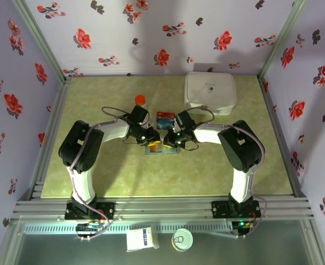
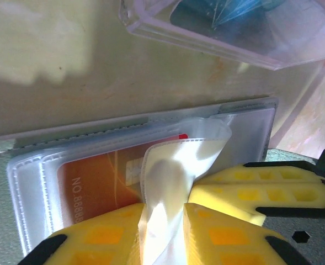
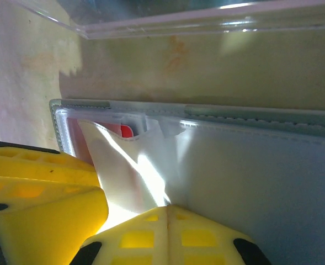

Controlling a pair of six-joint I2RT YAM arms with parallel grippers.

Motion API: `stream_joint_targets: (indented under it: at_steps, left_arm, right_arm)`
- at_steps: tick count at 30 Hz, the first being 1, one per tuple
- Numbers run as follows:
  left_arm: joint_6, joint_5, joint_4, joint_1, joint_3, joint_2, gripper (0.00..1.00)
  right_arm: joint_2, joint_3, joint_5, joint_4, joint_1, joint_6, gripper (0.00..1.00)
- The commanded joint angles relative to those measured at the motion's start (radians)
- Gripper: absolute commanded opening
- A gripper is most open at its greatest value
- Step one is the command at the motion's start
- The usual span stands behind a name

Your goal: Take the credit cards out of the card holder

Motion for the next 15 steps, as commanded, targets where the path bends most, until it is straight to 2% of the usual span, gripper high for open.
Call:
stream_joint_targets:
  at_steps: [1,5,15]
  left_arm:
    - [-0.019,0.031,0.024,-0.009,-0.012,0.018,0.22]
    - [-0.023,0.030,0.026,-0.009,-0.018,-0.002,0.19]
    - [-0.021,0.038,0.010,-0.010,0.007,-0.029,0.20]
  right_arm:
    - [0.006,-0.034,0.062,-0.058,-0.006,-0.001,0.10]
    - [-0.037,-0.046,0.064,-0.043,-0.006,0.010,0.17]
    - [-0.172,-0.044,0.113,-0.103,-0.014,0.003,0.18]
